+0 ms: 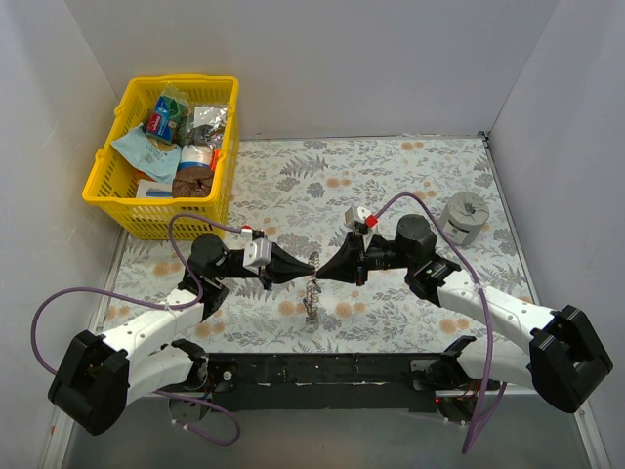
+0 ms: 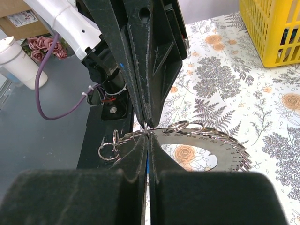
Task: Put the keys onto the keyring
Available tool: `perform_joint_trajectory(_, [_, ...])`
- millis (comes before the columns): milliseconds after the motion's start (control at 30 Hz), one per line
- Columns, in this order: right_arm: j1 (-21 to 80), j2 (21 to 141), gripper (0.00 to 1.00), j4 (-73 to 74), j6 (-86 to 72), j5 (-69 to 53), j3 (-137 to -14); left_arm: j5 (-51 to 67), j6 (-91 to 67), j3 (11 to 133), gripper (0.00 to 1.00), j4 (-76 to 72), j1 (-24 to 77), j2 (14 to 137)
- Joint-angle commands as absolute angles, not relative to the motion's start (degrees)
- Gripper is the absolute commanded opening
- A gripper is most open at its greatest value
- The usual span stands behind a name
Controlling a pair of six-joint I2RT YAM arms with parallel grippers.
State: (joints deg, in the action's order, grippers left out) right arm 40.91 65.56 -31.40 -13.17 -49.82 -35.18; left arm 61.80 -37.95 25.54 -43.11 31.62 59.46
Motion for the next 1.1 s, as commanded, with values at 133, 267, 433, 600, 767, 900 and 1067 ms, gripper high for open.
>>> perform_joint_trajectory(133, [41.2, 67.0, 0.01, -21.3, -7.2, -47.0, -41.0, 60.3, -30.9, 29.5, 0.04, -30.7, 32.0, 57.8])
perform_joint_trajectory(267, [41.2, 67.6, 0.01, -11.8, -1.8, -44.6, -43.6, 59.6, -23.7, 33.9, 0.25, -17.1, 32.0, 59.5])
perform_joint_trajectory(433, [41.2, 67.7, 0.01, -1.7, 3.9, -40.8, -46.4, 57.7, -21.5, 35.5, 0.47, -11.4, 31.9, 61.1])
perform_joint_trajectory(600, [41.2, 67.5, 0.01, 8.3, 7.0, -36.7, -48.5, 58.5, -20.4, 38.1, 0.48, -8.4, 32.0, 64.9])
perform_joint_trajectory(767, [41.2, 67.1, 0.01, 14.0, 8.2, -33.1, -49.5, 59.2, -19.8, 39.9, 0.49, -8.1, 33.4, 69.2])
perform_joint_trajectory(900, [41.3, 66.5, 0.01, 16.2, 8.6, -32.1, -49.0, 59.7, -18.7, 41.3, 0.48, -7.9, 35.0, 72.1])
perform_joint_trajectory(1067, [41.2, 66.4, 0.01, 16.4, 8.6, -31.7, -49.1, 60.1, -18.1, 42.7, 0.4, -7.9, 36.5, 74.6])
